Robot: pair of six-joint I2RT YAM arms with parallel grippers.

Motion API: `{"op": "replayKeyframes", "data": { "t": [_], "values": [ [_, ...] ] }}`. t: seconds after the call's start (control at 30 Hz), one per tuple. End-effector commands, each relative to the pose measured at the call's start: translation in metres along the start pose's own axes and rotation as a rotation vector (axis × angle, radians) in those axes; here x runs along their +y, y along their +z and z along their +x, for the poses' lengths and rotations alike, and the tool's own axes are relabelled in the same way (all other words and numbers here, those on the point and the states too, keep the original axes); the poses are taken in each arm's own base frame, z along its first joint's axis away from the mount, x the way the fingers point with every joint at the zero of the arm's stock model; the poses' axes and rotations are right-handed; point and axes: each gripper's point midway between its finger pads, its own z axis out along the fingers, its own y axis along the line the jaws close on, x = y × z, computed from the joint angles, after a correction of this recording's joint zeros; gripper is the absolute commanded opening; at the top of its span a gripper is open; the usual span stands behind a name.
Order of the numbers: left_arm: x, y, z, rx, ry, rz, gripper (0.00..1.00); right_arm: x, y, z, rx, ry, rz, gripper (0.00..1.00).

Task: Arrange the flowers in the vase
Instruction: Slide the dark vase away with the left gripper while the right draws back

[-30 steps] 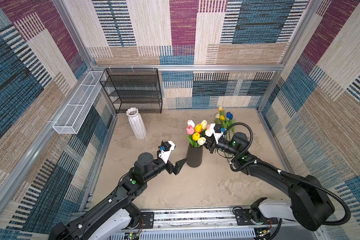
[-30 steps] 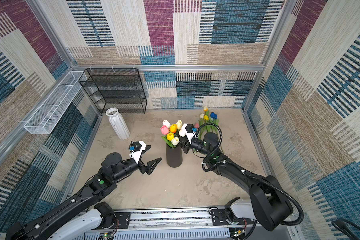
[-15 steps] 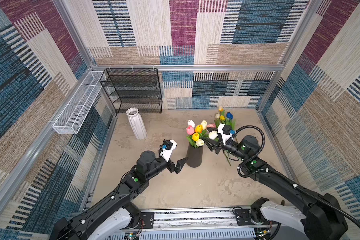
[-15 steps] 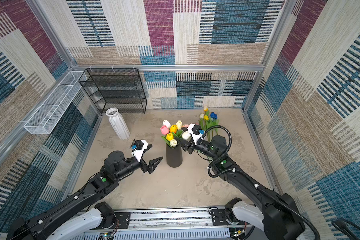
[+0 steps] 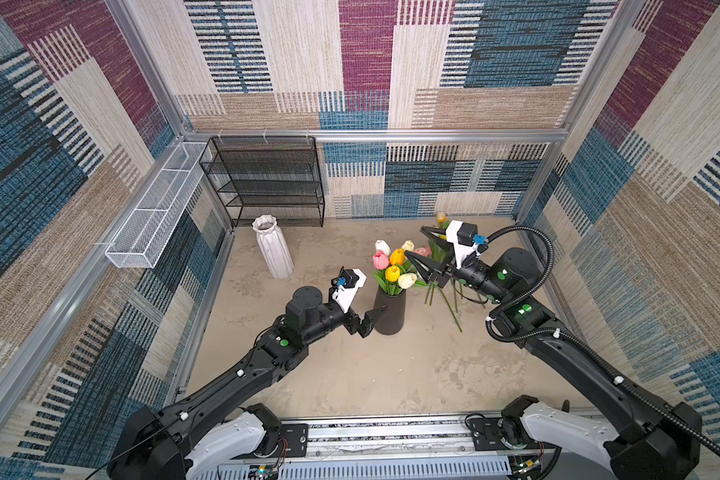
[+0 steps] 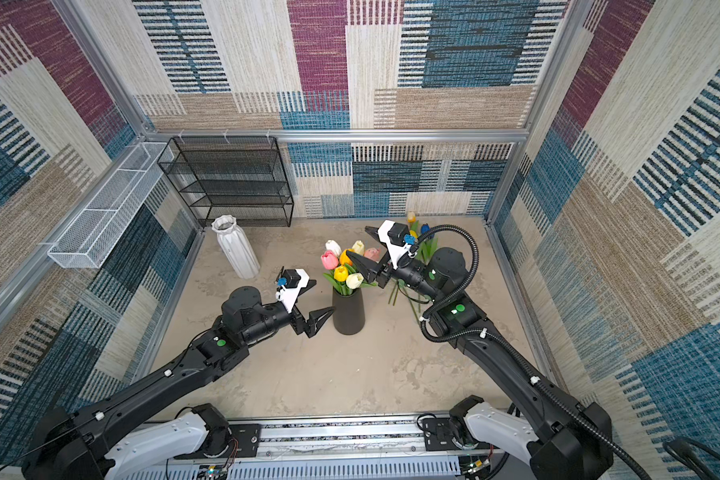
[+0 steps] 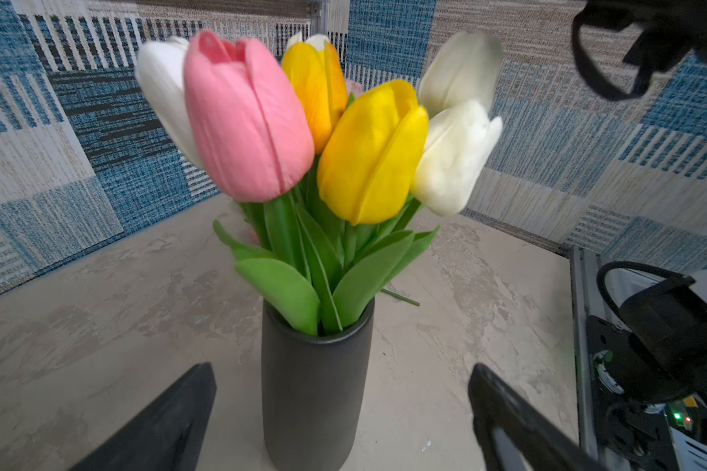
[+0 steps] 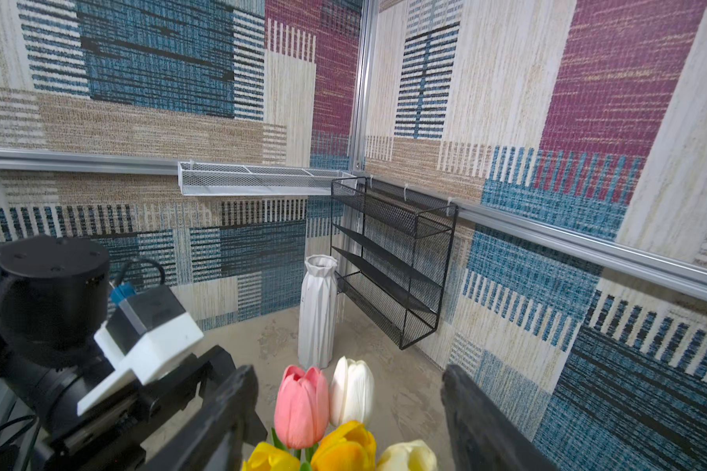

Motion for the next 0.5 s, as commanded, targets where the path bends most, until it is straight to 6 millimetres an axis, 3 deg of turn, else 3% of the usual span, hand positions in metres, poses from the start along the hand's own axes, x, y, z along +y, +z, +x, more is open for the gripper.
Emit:
{"op": "replayKeyframes", "data": {
  "t": [0.0,0.17,0.47],
  "values": [
    [0.001,0.008,-0.009,-0.031,0.044,0.012,1.00,-0.005,-0.005,-0.016,-0.018,0.041,0.043,0.76],
    [0.011,0.028,-0.001,-0.011,0.052,-0.011,1.00,-0.003,-0.019,-0.025,-0.054,0.039,0.070,0.80],
    [0.020,0.060,0.013,-0.010,0.037,-0.006,1.00,0.003,-0.035,-0.010,-0.067,0.042,0.079,0.85]
  ]
}}
